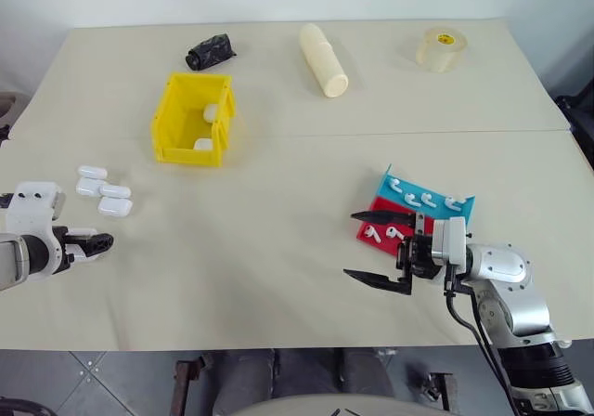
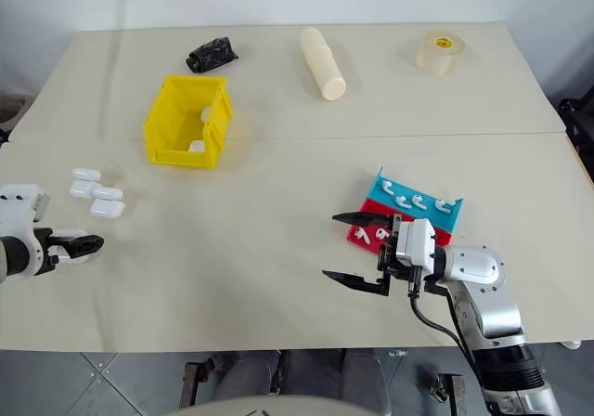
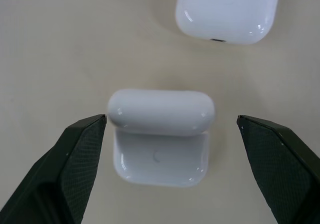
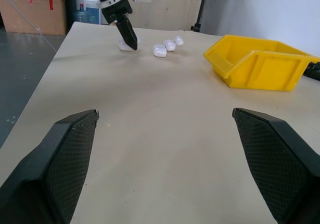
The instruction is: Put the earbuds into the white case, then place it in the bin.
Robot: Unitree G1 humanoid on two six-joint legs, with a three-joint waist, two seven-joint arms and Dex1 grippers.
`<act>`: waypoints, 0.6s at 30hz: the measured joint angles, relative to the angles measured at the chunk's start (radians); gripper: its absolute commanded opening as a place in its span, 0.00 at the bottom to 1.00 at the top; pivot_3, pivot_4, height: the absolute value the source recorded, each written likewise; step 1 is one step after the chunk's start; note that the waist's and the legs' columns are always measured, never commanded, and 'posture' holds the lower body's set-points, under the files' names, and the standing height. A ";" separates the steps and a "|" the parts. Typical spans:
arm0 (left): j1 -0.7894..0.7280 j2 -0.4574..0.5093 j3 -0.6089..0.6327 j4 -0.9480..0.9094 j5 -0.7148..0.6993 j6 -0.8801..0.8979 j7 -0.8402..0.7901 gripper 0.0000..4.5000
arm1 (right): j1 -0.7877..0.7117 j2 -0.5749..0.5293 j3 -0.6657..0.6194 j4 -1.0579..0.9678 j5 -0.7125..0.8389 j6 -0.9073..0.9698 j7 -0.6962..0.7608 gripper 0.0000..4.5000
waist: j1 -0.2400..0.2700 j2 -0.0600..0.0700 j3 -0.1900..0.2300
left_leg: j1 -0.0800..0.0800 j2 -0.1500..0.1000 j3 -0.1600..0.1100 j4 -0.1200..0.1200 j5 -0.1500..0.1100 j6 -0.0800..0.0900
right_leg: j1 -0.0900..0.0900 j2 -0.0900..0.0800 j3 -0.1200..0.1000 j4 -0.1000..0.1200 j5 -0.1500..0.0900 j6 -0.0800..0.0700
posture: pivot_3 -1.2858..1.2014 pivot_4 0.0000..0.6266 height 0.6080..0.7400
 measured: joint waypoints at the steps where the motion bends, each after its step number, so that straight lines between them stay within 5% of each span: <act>1: -0.004 0.000 -0.008 0.004 0.005 0.008 -0.005 0.99 | 0.005 0.000 0.000 -0.006 0.000 0.004 -0.003 1.00 | 0.000 0.000 0.000 | 0.000 0.000 0.000 0.000 0.000 0.000 | 0.000 0.000 0.000 0.000 0.000 0.000 | 0.52 0.24 1.00; 13: -0.018 0.014 -0.013 0.015 0.056 0.079 -0.043 0.99 | 0.021 0.001 0.012 -0.042 -0.004 0.015 -0.040 1.00 | 0.000 0.000 0.000 | 0.000 0.000 0.002 0.000 0.000 0.000 | -0.001 0.000 0.003 0.001 0.000 0.000 | 0.52 0.24 1.00; 18: -0.014 0.004 0.004 0.011 0.062 0.107 -0.050 0.72 | 0.020 0.001 0.013 -0.044 -0.006 0.015 -0.052 1.00 | -0.002 0.000 0.000 | 0.001 0.000 0.003 0.000 0.000 0.000 | -0.002 0.000 0.003 0.001 0.000 0.000 | 0.52 0.24 1.00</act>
